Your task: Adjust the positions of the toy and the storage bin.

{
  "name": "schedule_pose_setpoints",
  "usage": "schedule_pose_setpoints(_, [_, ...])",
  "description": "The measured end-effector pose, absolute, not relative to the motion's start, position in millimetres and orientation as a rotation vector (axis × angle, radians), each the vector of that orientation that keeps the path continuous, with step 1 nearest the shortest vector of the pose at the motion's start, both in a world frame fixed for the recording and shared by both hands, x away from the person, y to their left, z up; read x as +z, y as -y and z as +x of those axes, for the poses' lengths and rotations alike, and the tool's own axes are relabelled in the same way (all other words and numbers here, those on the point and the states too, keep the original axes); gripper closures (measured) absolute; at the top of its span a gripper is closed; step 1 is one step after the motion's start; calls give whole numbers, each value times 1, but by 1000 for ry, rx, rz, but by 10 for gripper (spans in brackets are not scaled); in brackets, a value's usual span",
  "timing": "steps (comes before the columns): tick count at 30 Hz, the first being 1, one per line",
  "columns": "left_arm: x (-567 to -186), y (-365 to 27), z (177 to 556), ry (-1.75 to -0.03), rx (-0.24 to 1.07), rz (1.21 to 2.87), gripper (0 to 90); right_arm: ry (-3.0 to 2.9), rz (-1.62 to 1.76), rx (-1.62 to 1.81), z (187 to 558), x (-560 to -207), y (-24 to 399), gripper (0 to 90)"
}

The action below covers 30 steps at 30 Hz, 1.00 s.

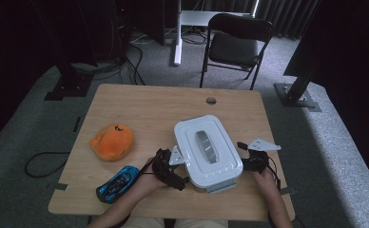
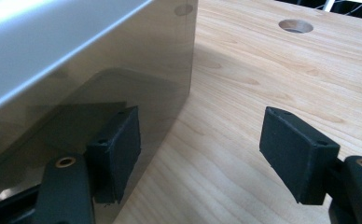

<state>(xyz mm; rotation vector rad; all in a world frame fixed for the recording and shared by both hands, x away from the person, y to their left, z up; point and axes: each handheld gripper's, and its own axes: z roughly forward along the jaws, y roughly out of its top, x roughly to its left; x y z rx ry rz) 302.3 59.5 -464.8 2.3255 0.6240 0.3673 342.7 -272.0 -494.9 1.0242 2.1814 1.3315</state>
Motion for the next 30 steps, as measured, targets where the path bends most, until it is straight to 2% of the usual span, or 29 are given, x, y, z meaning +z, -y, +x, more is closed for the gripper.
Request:
schedule_pose_setpoints(12, [-469,-53,281,-524,312,2337,24,-2221,987,1359,335,-493,272,285])
schedule_pose_setpoints(15, [-474,-56,281,-550,296,2301,25,-2217,1031,1366,339,-497,280,179])
schedule_pose_setpoints(22, [-491,-70,289,-656,271,2273,25,-2122,1124,1387,336,-494,297,161])
schedule_pose_setpoints(30, [-510,-79,294,-715,252,2270,25,-2013,1167,1407,328,-470,313,136])
